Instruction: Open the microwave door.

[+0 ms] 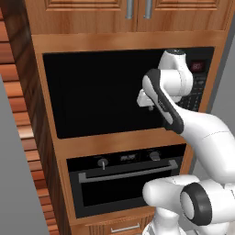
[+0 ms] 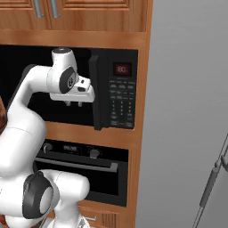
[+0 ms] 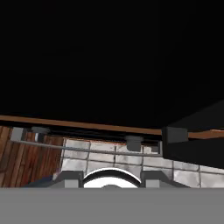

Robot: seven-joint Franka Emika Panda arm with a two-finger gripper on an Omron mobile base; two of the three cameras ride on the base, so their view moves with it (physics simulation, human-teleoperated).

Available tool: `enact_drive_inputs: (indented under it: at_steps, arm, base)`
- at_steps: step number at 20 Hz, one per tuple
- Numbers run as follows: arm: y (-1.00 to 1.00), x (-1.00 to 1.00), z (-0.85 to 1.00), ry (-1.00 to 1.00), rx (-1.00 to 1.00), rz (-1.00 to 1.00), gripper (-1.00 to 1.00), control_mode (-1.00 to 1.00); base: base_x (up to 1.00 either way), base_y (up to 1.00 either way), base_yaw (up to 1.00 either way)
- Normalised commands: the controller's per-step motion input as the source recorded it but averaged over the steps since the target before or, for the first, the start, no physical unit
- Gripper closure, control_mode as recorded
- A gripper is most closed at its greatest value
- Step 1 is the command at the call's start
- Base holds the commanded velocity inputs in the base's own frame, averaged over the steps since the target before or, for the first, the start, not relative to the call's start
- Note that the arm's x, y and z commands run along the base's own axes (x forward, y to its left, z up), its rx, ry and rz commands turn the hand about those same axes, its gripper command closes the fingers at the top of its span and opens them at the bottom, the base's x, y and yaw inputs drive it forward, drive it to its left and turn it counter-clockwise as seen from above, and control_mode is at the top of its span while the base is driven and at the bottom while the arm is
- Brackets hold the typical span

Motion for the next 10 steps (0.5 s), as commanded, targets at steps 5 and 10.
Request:
enact_drive_inputs:
  at_steps: [5,10]
  arm:
    - [0.0,-0.36,0.04,-0.18,0.0,0.0,-1.0,-1.0]
    - [-0.08,-0.95,0.23,-0.39,0.0,-0.01,-1.0,-1.0]
  base:
    - [0.0,0.0,0.0]
    - [0.0,0.0,0.0]
